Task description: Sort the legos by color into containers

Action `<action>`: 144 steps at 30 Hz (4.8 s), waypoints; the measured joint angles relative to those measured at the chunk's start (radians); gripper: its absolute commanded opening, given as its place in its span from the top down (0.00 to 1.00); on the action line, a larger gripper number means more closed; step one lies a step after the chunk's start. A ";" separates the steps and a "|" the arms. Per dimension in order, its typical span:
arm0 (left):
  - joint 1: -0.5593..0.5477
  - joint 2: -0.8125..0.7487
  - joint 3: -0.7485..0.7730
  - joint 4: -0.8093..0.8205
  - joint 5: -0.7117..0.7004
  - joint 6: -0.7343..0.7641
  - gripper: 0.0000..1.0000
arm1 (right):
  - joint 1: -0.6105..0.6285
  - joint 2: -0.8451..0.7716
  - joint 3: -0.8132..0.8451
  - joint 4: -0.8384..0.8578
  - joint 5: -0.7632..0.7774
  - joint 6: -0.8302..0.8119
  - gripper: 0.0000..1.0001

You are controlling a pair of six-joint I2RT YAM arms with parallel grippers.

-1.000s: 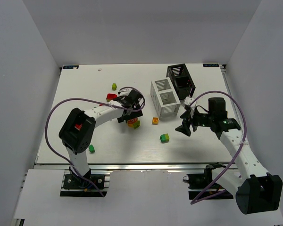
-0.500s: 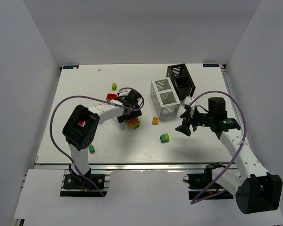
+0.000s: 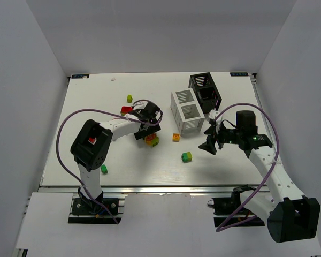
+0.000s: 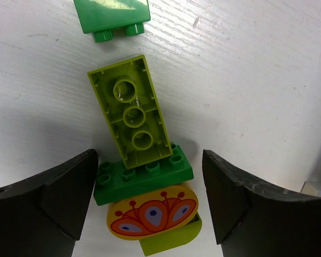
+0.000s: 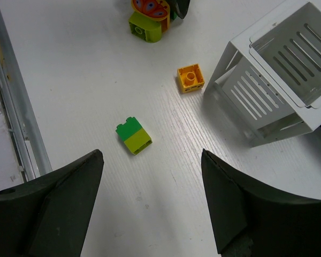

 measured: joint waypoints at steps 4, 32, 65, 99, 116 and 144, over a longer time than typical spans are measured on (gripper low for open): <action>0.000 0.000 0.000 -0.002 0.000 -0.010 0.09 | 0.000 0.000 0.000 0.001 0.000 0.002 0.22; -0.025 0.064 0.107 -0.205 -0.035 -0.065 0.15 | 0.000 0.000 0.000 0.005 0.000 0.013 0.22; -0.074 -0.329 -0.174 0.107 0.218 -0.183 0.78 | 0.245 0.131 0.015 0.296 0.053 0.790 0.26; -0.105 -0.386 -0.217 0.317 0.300 -0.381 0.81 | 0.435 0.360 0.137 0.468 0.500 1.153 0.45; -0.105 -0.388 -0.196 0.299 0.262 -0.398 0.85 | 0.441 0.353 0.132 0.475 0.524 1.229 1.00; -0.046 0.188 0.715 0.028 0.241 -0.010 0.80 | 0.011 -0.089 0.062 0.308 0.446 0.949 1.00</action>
